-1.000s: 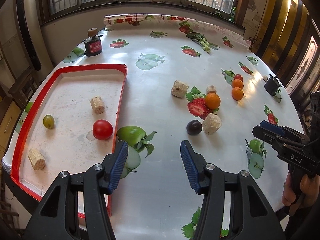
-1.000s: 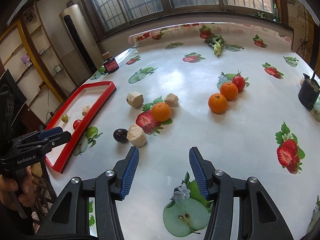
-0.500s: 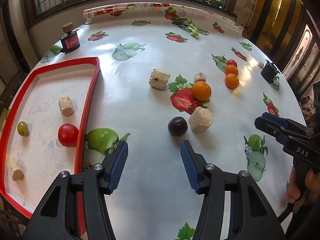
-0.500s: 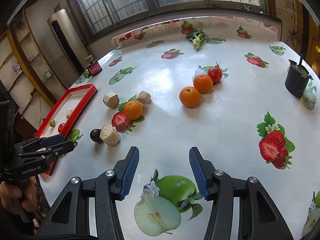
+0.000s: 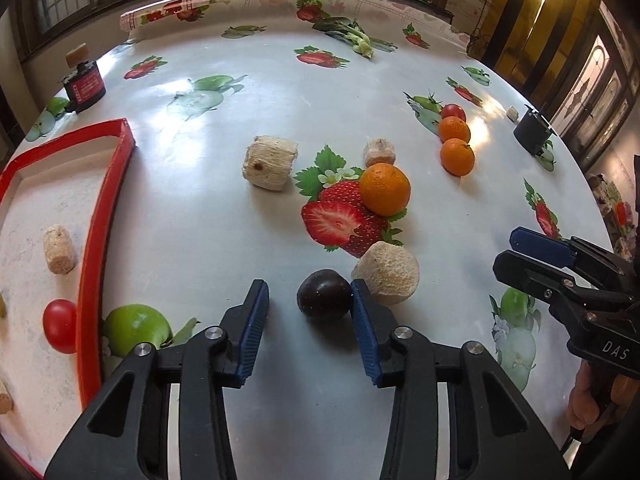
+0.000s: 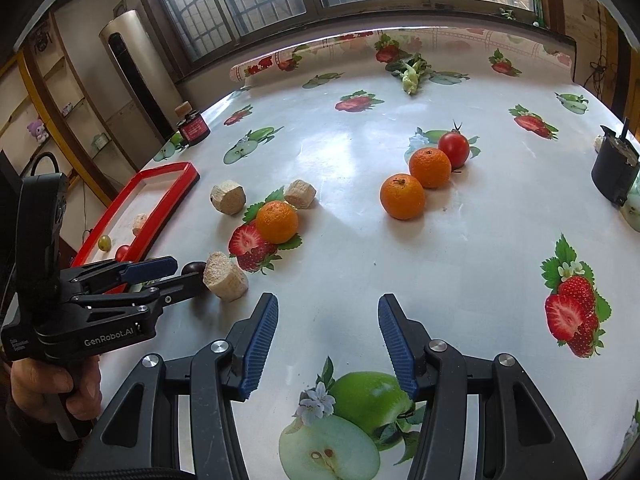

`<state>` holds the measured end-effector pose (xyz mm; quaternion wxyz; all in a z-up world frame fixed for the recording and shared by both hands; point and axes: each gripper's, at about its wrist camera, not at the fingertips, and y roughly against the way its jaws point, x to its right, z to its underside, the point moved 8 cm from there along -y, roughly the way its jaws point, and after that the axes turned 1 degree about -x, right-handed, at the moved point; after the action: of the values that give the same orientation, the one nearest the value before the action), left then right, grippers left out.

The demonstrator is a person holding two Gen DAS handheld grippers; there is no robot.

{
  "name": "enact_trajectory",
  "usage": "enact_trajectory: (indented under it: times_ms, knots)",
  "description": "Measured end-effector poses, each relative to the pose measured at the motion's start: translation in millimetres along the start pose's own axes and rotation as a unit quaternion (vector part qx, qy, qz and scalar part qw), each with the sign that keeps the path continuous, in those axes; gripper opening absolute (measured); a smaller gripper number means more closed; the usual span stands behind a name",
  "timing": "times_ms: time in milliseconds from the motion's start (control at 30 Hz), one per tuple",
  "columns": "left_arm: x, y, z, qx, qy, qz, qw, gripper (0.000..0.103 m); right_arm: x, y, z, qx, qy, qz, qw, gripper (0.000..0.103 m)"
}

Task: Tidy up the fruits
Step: 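Grasp the dark plum with left tool while right tool grasps a beige cob piece, then lift the dark plum and cob piece toward the tray with both tools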

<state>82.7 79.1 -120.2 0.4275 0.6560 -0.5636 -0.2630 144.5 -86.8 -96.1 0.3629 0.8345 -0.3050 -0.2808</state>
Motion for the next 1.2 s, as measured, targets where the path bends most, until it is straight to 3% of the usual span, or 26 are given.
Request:
enact_trajectory:
  times_ms: [33, 67, 133, 500, 667, 1200]
  knots:
    - [2.6, 0.1, -0.6, 0.001, -0.005, 0.010, 0.9999, 0.023, -1.4, -1.6, -0.3, -0.001, 0.001, -0.001, 1.000, 0.054]
    - [4.3, 1.5, -1.0, 0.001, -0.006, 0.019, 0.9998, 0.022, -3.2, -3.2, -0.3, -0.003, 0.003, -0.002, 1.000, 0.054]
    - [-0.1, 7.5, -1.2, 0.010, -0.009, 0.001, 0.9999, 0.022, -9.4, -6.5, -0.2, -0.006, 0.006, -0.007, 1.000, 0.054]
    - [-43.4, 42.3, 10.3, 0.030, 0.038, 0.000, 0.9988, 0.022, -73.8, -49.2, -7.2, -0.030, 0.054, -0.044, 0.997, 0.053]
    - [-50.4, 53.1, 15.2, 0.037, 0.045, -0.003, 0.9983, 0.022, -84.6, -62.1, -6.0, -0.039, 0.065, -0.035, 0.996, 0.032]
    - [-71.5, 90.8, 28.3, 0.067, 0.061, -0.032, 0.9954, 0.022, -115.3, -22.3, -6.7, -0.008, 0.091, -0.053, 0.994, 0.031]
